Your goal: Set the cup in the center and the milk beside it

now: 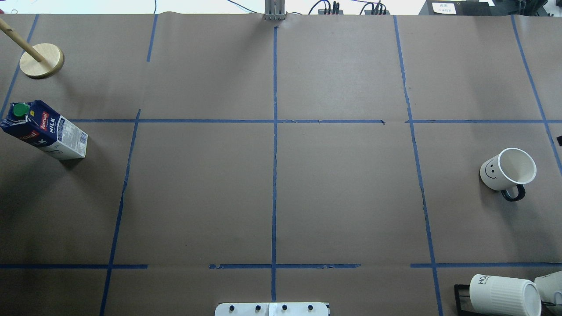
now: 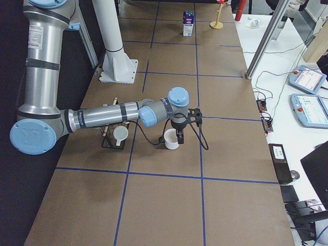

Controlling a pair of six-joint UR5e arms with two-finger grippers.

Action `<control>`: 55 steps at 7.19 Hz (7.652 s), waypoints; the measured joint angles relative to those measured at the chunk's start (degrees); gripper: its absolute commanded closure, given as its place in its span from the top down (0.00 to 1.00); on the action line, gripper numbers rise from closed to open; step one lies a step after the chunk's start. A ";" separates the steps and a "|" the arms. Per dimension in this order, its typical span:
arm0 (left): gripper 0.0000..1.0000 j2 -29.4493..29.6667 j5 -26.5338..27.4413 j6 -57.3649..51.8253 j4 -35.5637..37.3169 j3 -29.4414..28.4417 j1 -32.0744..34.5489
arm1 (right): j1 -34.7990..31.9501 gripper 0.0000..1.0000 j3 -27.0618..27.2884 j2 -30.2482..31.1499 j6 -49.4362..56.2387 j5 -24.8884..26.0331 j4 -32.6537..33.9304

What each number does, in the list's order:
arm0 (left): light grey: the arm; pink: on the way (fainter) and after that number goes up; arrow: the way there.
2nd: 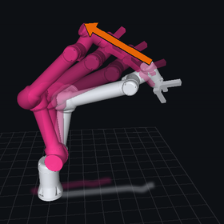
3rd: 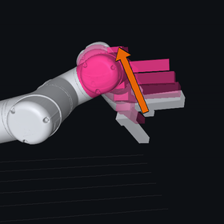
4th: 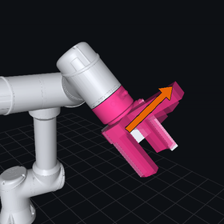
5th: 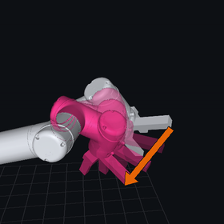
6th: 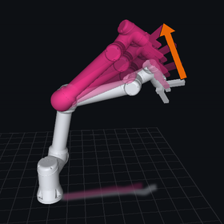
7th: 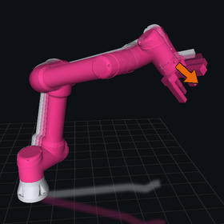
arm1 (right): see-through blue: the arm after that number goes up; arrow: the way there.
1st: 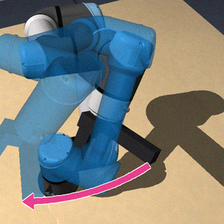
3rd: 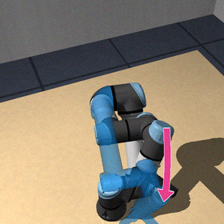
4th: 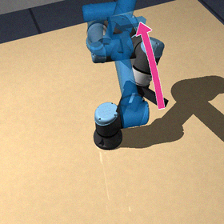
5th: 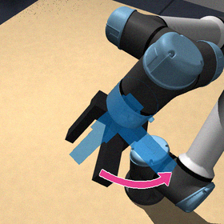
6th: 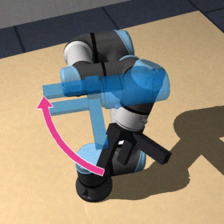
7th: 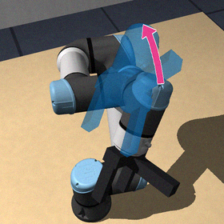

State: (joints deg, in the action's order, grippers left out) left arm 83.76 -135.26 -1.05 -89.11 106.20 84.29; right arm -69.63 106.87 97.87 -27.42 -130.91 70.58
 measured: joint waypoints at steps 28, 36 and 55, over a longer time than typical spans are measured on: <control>1.00 0.20 -0.12 -0.09 -0.33 0.39 -0.21 | 33.89 0.01 -21.71 -51.67 -43.27 19.56 17.73; 1.00 0.64 0.22 -0.09 -0.25 1.59 -0.19 | 32.59 0.99 -17.65 -51.52 -44.32 20.19 16.90; 1.00 13.02 7.90 39.34 -3.64 -2.08 -19.35 | -13.04 0.99 -2.90 -5.26 30.84 -3.80 21.47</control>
State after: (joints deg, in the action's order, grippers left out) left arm 96.78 -127.37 38.28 -92.76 104.12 64.94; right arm -82.67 103.97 92.60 3.43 -134.71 92.05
